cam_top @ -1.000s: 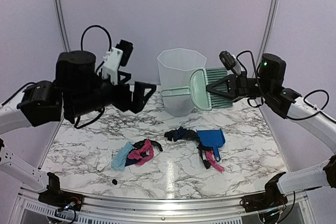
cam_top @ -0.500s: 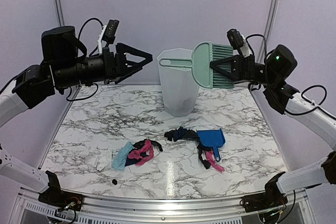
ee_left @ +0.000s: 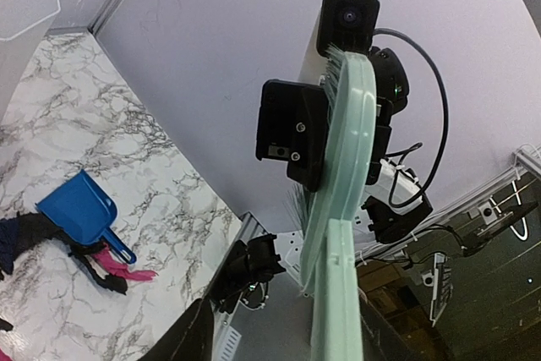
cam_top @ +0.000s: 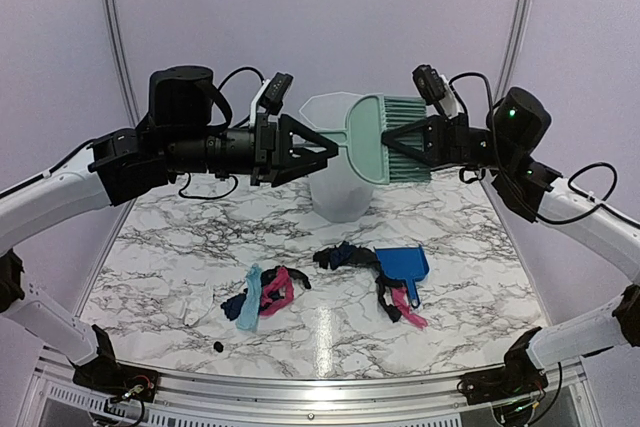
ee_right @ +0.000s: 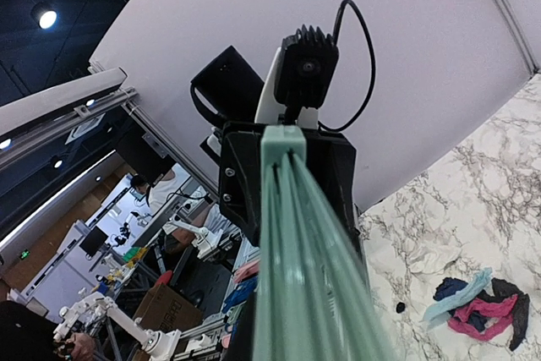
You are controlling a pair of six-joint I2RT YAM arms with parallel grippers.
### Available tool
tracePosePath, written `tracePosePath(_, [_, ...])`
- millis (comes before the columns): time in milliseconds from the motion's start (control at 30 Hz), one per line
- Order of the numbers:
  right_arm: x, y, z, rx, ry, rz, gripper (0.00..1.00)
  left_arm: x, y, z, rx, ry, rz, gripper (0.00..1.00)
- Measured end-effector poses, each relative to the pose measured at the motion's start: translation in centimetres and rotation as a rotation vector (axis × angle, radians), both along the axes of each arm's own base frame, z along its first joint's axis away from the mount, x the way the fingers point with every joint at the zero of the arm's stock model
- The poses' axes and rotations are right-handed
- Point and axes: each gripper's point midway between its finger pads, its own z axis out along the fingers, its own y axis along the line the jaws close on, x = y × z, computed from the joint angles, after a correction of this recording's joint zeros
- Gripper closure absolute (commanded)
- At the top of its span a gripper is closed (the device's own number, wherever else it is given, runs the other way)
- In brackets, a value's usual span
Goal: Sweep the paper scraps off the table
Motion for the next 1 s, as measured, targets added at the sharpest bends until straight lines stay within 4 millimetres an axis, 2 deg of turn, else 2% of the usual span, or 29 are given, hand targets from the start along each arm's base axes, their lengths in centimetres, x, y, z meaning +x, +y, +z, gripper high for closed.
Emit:
tracePosePath(133, [0.0, 0.3, -0.7, -0.021, 0.010, -0.001, 1.00, -0.2, -0.1, 0.5, -0.020, 0.000, -0.013, 0.50])
tracePosePath(267, [-0.1, 0.5, -1.2, -0.038, 0.020, 0.003, 1.00, -0.3, -0.1, 0.8, -0.032, 0.002, -0.018, 0.58])
tracePosePath(433, [-0.3, 0.6, -1.4, -0.043, 0.022, 0.007, 1.00, -0.4, -0.2, 1.0, -0.039, 0.005, -0.022, 0.62])
tracePosePath(633, [-0.3, 0.6, -1.8, -0.050, 0.026, 0.006, 1.00, -0.4, -0.2, 1.2, -0.045, 0.003, -0.022, 0.78])
tracePosePath(800, [-0.5, 0.5, -1.6, -0.047, 0.016, 0.006, 1.00, -0.4, -0.2, 1.1, -0.045, 0.011, -0.021, 0.99])
tracePosePath(933, [-0.4, 0.5, -1.9, -0.057, 0.042, 0.005, 1.00, -0.5, -0.2, 1.2, -0.046, -0.002, -0.027, 1.00])
tracePosePath(1000, [-0.4, 0.5, -2.1, -0.064, 0.052, 0.003, 0.89, -0.5, -0.3, 1.1, -0.044, -0.001, -0.024, 1.00])
